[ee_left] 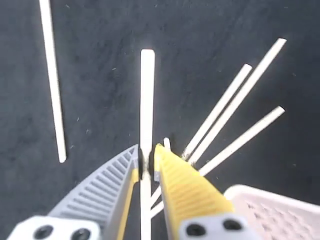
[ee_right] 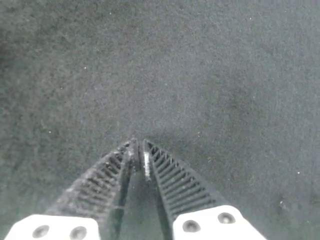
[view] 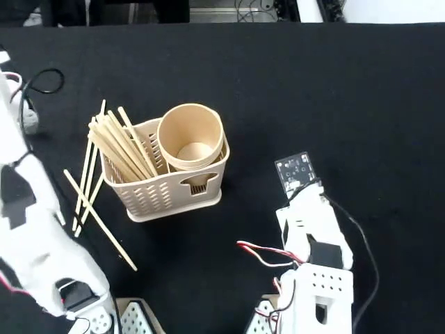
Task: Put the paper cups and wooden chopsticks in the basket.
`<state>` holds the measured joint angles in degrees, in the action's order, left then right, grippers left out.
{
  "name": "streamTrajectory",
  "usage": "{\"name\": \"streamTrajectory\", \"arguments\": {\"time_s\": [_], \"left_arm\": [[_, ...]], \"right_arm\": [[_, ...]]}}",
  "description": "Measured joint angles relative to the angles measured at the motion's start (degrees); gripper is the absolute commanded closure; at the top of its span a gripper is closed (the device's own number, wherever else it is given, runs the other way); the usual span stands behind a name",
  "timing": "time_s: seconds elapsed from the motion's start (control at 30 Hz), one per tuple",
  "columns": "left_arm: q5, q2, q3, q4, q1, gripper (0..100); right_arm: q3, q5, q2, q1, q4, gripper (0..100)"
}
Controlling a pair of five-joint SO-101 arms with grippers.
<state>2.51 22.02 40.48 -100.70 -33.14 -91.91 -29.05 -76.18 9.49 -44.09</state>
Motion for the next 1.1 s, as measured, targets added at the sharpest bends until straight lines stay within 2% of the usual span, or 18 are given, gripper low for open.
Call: {"name": "streamTrajectory", "arguments": {"time_s": [0.17,0.5,0.63,0.93,1.1], "left_arm": [[0.3,-18.1,-9.1,0.1,0.1,97],[0.4,-54.2,-30.3,14.1,2.0,97],[0.4,-70.7,-43.8,23.7,6.2,97],[0.4,-105.3,-81.2,59.8,19.4,97],[0.4,-114.4,-90.8,69.0,29.8,97]], "right_arm": [[0.0,0.0,0.0,0.0,0.0,98.4],[0.0,0.0,0.0,0.0,0.0,98.5],[0.0,0.0,0.0,0.0,0.0,98.5],[-0.3,0.0,0.0,0.0,0.0,98.5],[-0.3,0.0,0.0,0.0,0.0,98.5]]}}
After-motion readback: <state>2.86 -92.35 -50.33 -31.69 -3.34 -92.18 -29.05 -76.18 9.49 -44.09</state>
